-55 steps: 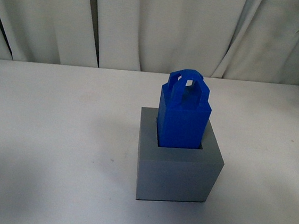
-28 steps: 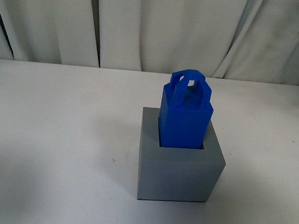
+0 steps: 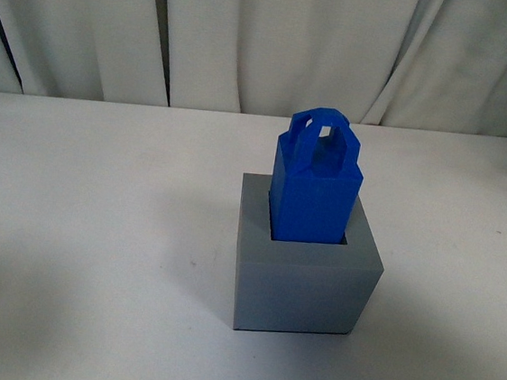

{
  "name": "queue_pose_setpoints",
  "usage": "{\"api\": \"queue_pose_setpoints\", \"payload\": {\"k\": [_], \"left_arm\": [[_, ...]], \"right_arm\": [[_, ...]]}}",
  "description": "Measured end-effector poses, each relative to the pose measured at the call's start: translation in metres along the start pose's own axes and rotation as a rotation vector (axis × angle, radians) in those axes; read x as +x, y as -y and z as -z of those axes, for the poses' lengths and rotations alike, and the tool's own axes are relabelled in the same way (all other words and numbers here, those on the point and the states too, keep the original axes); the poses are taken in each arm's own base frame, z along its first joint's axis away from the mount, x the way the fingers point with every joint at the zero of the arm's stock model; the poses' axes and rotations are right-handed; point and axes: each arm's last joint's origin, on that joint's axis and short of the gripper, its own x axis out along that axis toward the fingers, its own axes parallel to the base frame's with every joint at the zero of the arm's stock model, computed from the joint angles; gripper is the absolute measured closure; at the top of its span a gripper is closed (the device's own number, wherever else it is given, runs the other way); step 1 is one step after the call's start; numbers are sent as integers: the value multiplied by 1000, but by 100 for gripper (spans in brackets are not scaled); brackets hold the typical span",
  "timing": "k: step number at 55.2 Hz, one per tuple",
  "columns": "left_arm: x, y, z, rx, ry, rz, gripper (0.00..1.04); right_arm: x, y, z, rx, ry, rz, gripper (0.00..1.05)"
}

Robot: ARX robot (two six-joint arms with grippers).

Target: Insert blue part into gray base

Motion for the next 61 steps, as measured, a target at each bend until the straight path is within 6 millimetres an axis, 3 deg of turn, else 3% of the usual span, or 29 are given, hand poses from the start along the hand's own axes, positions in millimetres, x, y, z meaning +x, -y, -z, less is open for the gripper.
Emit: {"api": "queue_pose_setpoints", "payload": {"k": [5,61], "left_arm": [[0,0,0,0,0,0,6],[0,0,0,0,0,0,6]], "right_arm": [[-4,0,7,0,7,0,103],[-33,0,9,0,10,-1,101]]}}
